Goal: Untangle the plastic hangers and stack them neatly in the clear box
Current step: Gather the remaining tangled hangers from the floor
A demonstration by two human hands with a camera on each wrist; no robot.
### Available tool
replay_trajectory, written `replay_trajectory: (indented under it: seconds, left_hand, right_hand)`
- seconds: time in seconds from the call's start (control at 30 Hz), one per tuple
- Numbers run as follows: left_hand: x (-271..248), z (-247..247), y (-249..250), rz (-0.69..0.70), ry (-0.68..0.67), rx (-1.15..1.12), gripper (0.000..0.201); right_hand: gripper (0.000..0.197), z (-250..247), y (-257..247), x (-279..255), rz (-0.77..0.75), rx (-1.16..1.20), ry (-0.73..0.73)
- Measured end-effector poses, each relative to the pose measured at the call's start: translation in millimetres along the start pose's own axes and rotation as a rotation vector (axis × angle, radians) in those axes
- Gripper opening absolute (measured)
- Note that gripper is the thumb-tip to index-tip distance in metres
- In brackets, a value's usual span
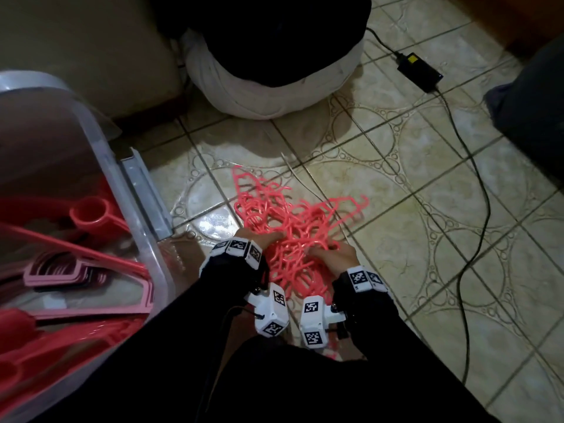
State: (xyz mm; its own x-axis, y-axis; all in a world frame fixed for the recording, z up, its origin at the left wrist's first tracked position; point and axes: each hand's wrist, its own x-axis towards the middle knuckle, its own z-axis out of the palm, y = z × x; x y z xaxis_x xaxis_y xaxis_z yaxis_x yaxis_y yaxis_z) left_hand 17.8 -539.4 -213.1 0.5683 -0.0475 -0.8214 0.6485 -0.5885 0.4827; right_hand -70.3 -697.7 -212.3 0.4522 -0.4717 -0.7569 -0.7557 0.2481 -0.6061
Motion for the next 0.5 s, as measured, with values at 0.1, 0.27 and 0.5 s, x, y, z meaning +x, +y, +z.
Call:
replay_trajectory:
  seconds: [0.1, 0.27, 0.5]
  left_hand:
    - [-3, 6, -2, -0.004, -0.015, -0.098, 0.067]
    - [-7, 9, -7, -0.014, -0.085, -0.289, 0.057]
    - [-13, 23, 8, 0.111, -0.061, -0.353, 0.061]
  right_hand:
    - [0.047, -4, -3, -1, -0.072, -0.001, 0.012]
    - [0.054, -3, -6, -1, -0.039, 0.070, -0.052]
    - [0.064, 10, -12, -7, -0.011, -0.092, -0.186]
